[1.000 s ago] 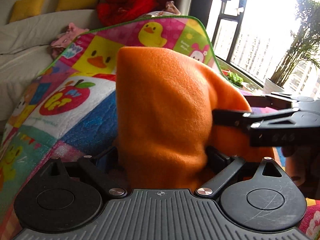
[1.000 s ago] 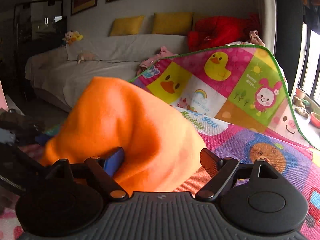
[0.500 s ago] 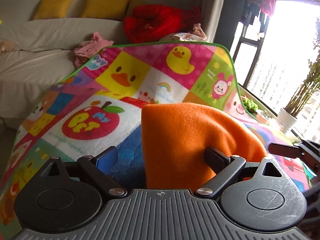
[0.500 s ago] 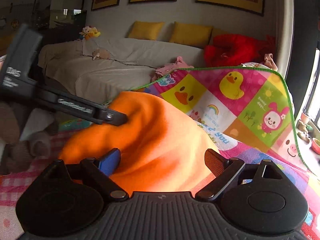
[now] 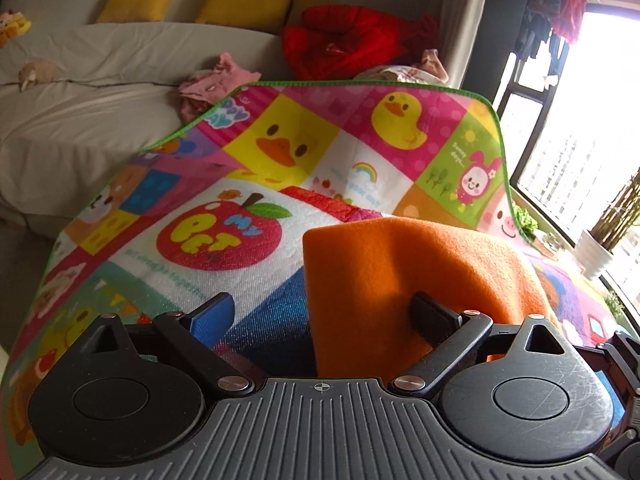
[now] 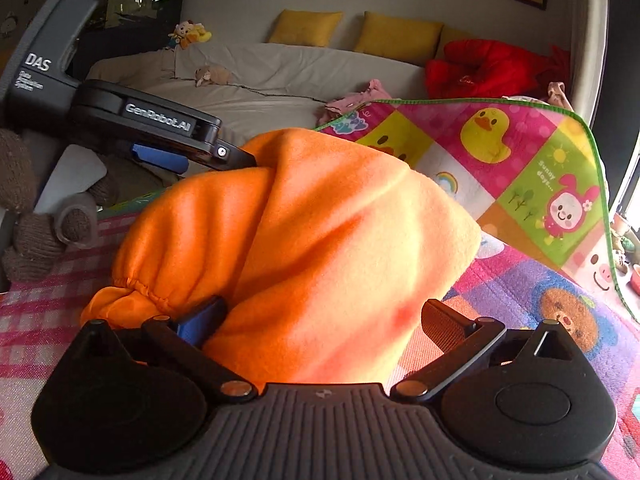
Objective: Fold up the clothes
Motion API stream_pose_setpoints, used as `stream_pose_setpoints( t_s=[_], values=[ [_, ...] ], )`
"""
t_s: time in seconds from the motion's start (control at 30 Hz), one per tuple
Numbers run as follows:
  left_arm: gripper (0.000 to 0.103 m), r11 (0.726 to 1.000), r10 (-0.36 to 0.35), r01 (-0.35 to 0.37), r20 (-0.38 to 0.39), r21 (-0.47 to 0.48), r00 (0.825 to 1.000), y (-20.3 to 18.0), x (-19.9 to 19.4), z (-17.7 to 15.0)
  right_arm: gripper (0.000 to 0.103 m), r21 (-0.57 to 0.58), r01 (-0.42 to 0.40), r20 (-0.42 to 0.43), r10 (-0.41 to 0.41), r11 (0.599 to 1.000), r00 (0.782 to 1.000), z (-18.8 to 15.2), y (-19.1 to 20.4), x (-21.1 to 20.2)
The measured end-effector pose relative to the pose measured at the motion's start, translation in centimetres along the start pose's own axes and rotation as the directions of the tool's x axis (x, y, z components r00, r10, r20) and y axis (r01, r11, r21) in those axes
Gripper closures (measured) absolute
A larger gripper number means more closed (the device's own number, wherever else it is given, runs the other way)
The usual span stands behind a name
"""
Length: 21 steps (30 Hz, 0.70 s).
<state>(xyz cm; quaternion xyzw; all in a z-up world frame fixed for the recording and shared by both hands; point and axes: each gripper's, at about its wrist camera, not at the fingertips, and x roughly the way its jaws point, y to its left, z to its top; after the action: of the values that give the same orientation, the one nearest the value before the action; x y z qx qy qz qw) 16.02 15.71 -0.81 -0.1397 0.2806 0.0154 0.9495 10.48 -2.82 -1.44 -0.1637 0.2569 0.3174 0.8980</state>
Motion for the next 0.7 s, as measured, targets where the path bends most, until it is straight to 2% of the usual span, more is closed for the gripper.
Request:
stream_pose_setpoints(
  t_s=[0.07, 0.13, 0.27, 0.37, 0.47, 0.57, 0.7],
  values=[
    [0.006, 1.0, -0.012, 0.012, 0.007, -0.003, 1.0, 0.0, -0.9, -0.5, 0.0, 0.017, -0.009, 0.001, 0.009, 1.0, 1.0, 0.0, -0.2, -0.4],
    [0.006, 1.0, 0.006, -0.006, 0.01, 0.024, 1.0, -0.1, -1.2, -1.2, 0.0, 0.021, -0.022, 0.009, 0.022, 1.0, 1.0, 0.4, -0.5, -1.1],
    [0.005, 0.999, 0.028, -0.028, 0.013, 0.025, 1.0, 0.6, -1.0, -1.8, 0.0, 0.009, -0.034, 0.074, 0.034, 0.999, 0.997, 1.9, -1.0, -3.7],
    [0.005, 1.0, 0.02, -0.02, 0.017, 0.009, 1.0, 1.2, -0.8, -1.9, 0.0, 0.033, -0.015, 0.133, 0.01, 0.999, 0.991, 3.6, -1.8, -4.8],
    [0.005, 1.0, 0.007, -0.007, 0.019, -0.007, 1.0, 1.8, -0.7, -2.1, 0.0, 0.09, 0.053, 0.161, -0.067, 0.995, 0.985, 5.3, -2.9, -3.7],
    [0.005, 1.0, -0.006, 0.006, 0.019, -0.023, 1.0, 2.2, -0.6, -2.2, 0.0, 0.135, 0.102, 0.089, -0.114, 0.986, 0.989, 6.2, -3.7, 0.0],
    [0.005, 0.999, -0.006, 0.007, 0.019, -0.035, 1.0, 2.7, -0.4, -2.5, 0.0, 0.083, 0.17, 0.014, -0.172, 0.982, 0.985, 5.1, -2.8, 4.6]
  ],
)
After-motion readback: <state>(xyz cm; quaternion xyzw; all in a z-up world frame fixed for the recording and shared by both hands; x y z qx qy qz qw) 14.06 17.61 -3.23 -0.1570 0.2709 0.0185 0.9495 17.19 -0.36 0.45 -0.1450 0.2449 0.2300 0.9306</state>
